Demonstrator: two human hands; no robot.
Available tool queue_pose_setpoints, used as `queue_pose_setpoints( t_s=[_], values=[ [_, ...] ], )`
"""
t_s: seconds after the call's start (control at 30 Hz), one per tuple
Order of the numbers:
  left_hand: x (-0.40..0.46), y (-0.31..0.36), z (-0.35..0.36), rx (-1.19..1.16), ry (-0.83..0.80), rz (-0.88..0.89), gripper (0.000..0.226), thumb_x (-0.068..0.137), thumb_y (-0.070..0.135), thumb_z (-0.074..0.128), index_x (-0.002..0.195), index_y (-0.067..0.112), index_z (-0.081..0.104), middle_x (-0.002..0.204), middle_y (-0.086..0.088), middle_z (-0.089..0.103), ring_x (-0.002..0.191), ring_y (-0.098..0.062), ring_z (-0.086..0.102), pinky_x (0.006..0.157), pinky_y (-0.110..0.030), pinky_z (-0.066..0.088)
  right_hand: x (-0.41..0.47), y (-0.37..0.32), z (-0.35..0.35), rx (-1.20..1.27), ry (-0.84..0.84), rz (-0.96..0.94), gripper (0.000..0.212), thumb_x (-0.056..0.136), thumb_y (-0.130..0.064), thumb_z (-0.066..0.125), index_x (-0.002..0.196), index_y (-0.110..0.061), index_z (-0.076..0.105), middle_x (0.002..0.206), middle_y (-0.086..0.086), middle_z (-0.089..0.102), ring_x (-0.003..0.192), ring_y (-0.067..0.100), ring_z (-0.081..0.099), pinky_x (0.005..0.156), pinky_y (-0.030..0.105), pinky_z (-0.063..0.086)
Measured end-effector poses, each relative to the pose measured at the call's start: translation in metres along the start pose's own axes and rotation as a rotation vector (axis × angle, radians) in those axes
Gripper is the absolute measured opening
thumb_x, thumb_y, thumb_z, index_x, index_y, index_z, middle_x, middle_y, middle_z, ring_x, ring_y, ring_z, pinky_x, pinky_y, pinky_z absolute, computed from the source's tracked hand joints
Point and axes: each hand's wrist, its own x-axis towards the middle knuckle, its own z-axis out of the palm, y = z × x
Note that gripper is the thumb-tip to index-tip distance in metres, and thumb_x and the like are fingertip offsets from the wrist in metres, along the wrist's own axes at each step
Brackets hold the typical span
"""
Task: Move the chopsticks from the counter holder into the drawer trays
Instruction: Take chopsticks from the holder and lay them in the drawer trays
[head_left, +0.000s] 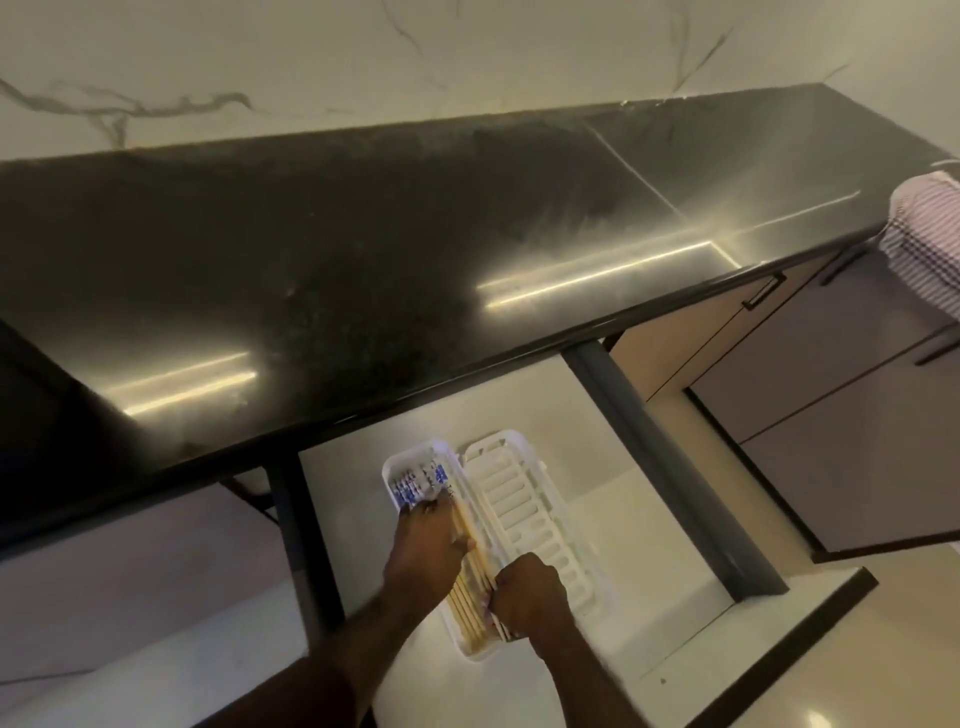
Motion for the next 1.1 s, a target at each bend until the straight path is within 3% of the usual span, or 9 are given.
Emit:
queue_pose_setpoints(
  t_s=[0.13, 0.2, 0.27, 0.53, 0.8, 0.97, 1.1],
  values=[
    [0.014, -0.013, 0.003, 0.400, -0.054, 0.059, 0.062, 0.093, 0.033, 0.055, 0.145, 0.011, 0.030, 0.150, -0.009, 0.039, 0.140, -0.026, 0.032, 0.116, -0.041, 0.019, 0.011, -0.011, 0.004, -0.033, -0.001, 0.013, 0.033, 0.075, -0.029, 0.079, 0.090, -0.018, 0.052, 0.070, -0.010, 0.054, 0.052, 0.003, 0.050, 0.039, 0.014, 0.036],
    [0.019, -0.019, 0.003, 0.585, -0.134, 0.106, 0.062, 0.097, 0.037, 0.046, 0.148, 0.011, 0.023, 0.156, -0.010, 0.029, 0.145, -0.027, 0.019, 0.118, -0.046, 0.007, 0.016, -0.013, 0.009, -0.082, 0.007, 0.009, 0.033, 0.077, -0.031, 0.077, 0.096, -0.017, 0.055, 0.086, -0.005, 0.064, 0.070, 0.011, 0.062, 0.058, 0.020, 0.049],
    [0.024, -0.023, 0.005, 0.665, -0.200, 0.144, 0.060, 0.099, 0.039, 0.041, 0.149, 0.014, 0.021, 0.159, -0.008, 0.021, 0.147, -0.028, 0.012, 0.117, -0.049, 0.001, 0.018, -0.013, 0.015, -0.158, 0.036, -0.008, 0.031, 0.080, -0.031, 0.072, 0.104, -0.016, 0.059, 0.104, 0.001, 0.068, 0.092, 0.020, 0.067, 0.071, 0.027, 0.052],
    [0.032, -0.029, 0.021, 0.813, -0.253, 0.196, 0.065, 0.097, 0.040, 0.044, 0.148, 0.008, 0.022, 0.157, -0.015, 0.024, 0.146, -0.031, 0.015, 0.115, -0.054, -0.007, 0.007, -0.008, 0.037, -0.395, 0.221, -0.191, 0.025, 0.096, -0.027, 0.049, 0.119, -0.017, 0.054, 0.112, 0.004, 0.064, 0.101, 0.022, 0.064, 0.083, 0.031, 0.050],
    [0.032, -0.021, 0.023, 0.938, -0.272, 0.174, 0.070, 0.097, 0.040, 0.044, 0.149, 0.003, 0.014, 0.158, -0.019, 0.020, 0.147, -0.033, 0.011, 0.113, -0.058, -0.008, 0.005, -0.003, 0.047, -0.514, 0.195, -0.264, 0.054, 0.092, -0.031, 0.064, 0.139, -0.014, 0.042, 0.127, 0.008, 0.060, 0.110, 0.022, 0.063, 0.096, 0.035, 0.050],
    [0.029, -0.015, 0.020, 0.968, -0.282, 0.175, 0.065, 0.098, 0.037, 0.042, 0.147, 0.000, 0.021, 0.156, -0.022, 0.022, 0.146, -0.035, 0.012, 0.115, -0.056, -0.005, -0.001, -0.002, 0.044, -0.442, 0.196, -0.285, 0.052, 0.092, -0.036, 0.062, 0.137, -0.015, 0.046, 0.124, 0.005, 0.062, 0.109, 0.019, 0.062, 0.097, 0.032, 0.049],
    [0.025, -0.013, 0.012, 0.925, -0.243, 0.177, 0.055, 0.097, 0.030, 0.044, 0.144, 0.004, 0.031, 0.155, -0.018, 0.028, 0.146, -0.033, 0.016, 0.116, -0.055, 0.001, -0.014, -0.010, 0.027, -0.361, 0.231, -0.299, 0.044, 0.093, -0.036, 0.059, 0.133, -0.021, 0.048, 0.121, 0.002, 0.064, 0.104, 0.018, 0.064, 0.090, 0.030, 0.052]
  ],
)
